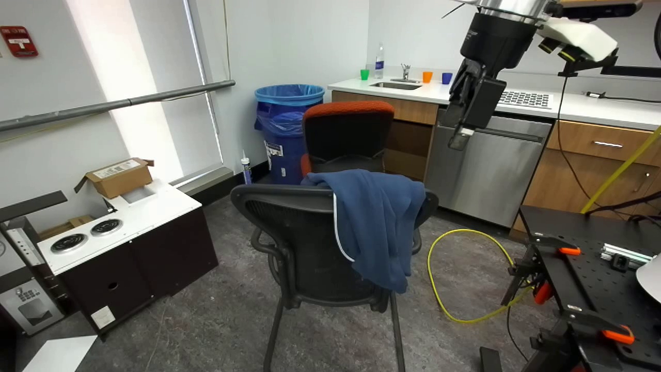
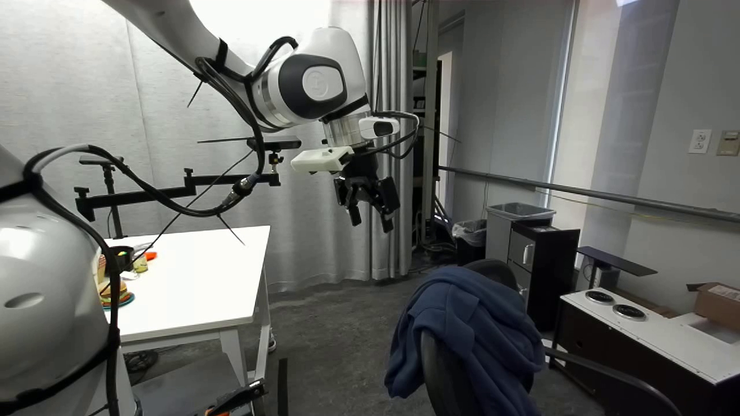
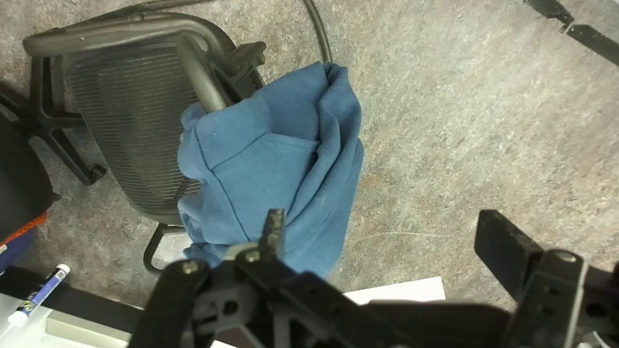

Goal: Put the hoodie on the seat of the chair

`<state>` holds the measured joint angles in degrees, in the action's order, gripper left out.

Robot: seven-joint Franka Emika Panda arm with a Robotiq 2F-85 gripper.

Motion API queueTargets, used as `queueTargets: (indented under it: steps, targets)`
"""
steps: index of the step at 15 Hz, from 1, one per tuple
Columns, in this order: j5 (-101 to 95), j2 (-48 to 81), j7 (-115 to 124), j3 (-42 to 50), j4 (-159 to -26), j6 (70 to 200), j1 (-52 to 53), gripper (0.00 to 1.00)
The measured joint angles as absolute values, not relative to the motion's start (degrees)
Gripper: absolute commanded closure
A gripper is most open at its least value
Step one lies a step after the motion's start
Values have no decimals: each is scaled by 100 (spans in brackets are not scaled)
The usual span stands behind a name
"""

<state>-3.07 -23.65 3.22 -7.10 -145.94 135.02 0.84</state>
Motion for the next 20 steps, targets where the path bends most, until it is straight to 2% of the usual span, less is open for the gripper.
queueTargets:
  steps: [9,20]
  targets:
    - [-320,-2172,258,-662,-14600,13610,85,0]
    - [-1212,-377,-176,-354,-14253,15456,-2,0]
